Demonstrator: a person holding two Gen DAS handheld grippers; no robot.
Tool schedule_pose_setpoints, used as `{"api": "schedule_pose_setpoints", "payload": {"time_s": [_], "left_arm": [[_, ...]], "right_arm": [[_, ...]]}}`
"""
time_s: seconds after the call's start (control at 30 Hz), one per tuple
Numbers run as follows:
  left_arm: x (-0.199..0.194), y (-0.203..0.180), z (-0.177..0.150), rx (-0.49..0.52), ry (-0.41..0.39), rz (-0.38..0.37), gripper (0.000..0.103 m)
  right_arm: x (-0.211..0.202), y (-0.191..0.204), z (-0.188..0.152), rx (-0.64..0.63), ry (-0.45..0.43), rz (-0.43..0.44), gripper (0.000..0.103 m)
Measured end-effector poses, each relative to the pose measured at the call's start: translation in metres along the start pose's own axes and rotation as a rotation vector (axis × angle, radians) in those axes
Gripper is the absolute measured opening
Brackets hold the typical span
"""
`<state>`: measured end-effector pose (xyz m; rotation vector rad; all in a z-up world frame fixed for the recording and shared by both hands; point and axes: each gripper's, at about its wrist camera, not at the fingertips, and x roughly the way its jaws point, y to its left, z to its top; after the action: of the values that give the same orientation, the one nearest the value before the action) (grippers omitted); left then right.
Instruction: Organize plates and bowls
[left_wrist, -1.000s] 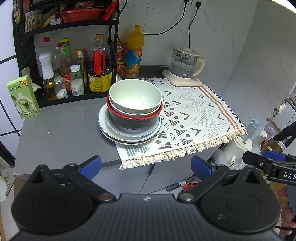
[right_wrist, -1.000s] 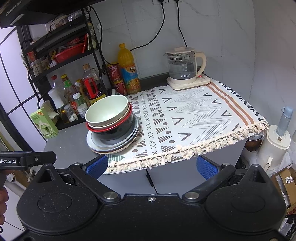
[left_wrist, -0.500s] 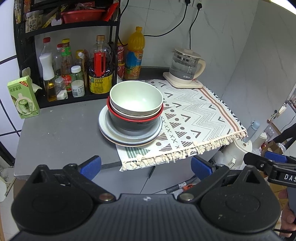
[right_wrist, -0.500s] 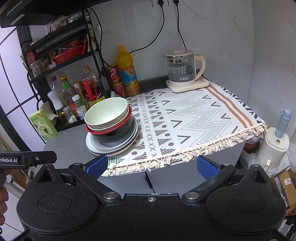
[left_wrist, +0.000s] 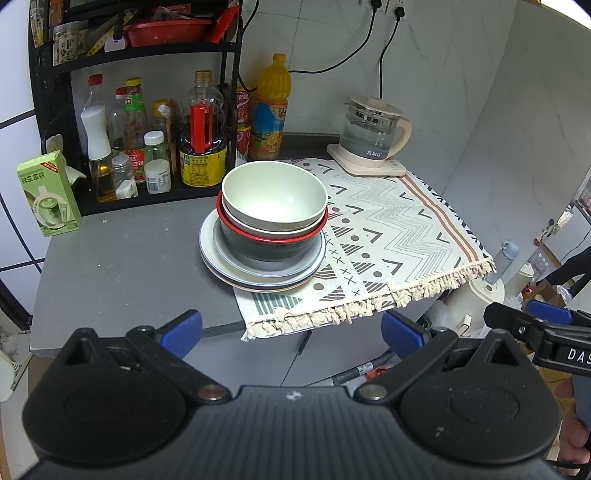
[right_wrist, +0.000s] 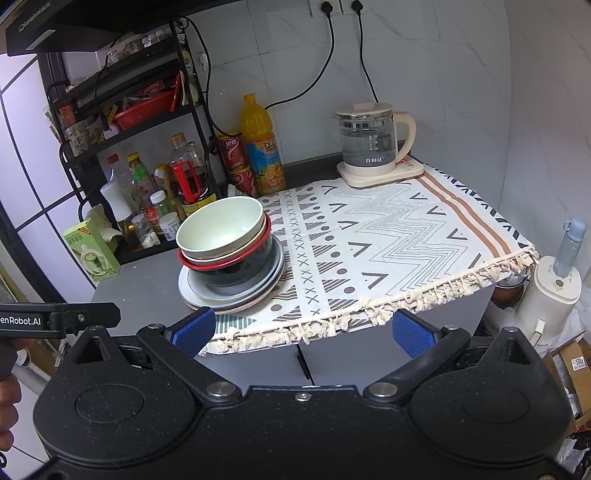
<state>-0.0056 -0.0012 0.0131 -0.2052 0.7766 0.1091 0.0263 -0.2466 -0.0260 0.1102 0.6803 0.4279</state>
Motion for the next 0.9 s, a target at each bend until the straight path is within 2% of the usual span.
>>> {"api": "schedule_pose_setpoints", "payload": {"time_s": [0.9], "left_arm": [[0.004,-0.0058,0.006,0.023,0.01,-0.012,0.102]], "right_arm": [[0.0014,-0.0013,0.0029,0.002,-0.001,-0.006,0.103]]}}
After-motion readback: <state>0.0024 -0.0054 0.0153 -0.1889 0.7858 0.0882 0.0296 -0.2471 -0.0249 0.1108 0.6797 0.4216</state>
